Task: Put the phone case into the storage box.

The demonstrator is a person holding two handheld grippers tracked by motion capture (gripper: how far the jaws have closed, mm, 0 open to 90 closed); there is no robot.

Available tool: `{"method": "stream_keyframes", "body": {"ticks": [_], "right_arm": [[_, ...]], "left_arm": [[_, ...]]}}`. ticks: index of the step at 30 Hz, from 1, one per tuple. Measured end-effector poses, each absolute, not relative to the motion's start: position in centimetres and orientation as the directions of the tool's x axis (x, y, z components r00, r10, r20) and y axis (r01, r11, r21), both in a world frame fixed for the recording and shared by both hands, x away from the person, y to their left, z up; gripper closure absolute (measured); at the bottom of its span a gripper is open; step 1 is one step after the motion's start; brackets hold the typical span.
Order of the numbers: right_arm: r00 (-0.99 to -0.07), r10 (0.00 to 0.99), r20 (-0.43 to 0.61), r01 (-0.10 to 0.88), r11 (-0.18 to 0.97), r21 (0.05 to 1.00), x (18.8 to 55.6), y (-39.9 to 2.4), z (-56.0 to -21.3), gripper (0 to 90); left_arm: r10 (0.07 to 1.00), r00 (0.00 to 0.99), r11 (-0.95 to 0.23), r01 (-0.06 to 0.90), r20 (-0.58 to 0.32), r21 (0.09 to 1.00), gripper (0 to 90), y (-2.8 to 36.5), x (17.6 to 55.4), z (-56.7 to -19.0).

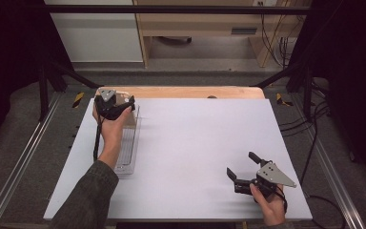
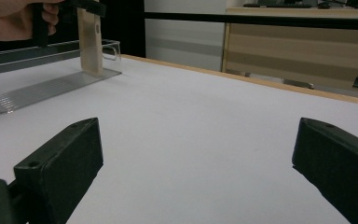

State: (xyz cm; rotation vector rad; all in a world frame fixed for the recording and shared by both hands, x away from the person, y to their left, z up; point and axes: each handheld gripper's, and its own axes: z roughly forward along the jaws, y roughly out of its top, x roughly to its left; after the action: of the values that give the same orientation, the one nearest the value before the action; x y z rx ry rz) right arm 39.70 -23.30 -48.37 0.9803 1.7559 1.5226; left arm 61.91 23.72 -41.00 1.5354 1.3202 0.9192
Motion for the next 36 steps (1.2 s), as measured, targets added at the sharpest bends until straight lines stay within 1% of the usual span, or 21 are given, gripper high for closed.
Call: {"method": "stream_keyframes", "body": {"ticks": [27, 36], "right_arm": [[-0.542, 0.84, 0.022, 0.139, 0.064, 0.988, 39.67, -23.25, -48.36, 1.9], [-0.542, 0.84, 0.023, 0.14, 0.063, 0.988, 39.67, -23.28, -48.36, 1.9]], "left_arm": [[0.985, 0.173, -0.068, 0.327, 0.011, 0.943, 9.5, 23.3, 62.34, -41.15], [0.986, 0.167, -0.059, 0.327, 0.003, 0.943, 9.5, 23.41, 62.51, -41.16]]}}
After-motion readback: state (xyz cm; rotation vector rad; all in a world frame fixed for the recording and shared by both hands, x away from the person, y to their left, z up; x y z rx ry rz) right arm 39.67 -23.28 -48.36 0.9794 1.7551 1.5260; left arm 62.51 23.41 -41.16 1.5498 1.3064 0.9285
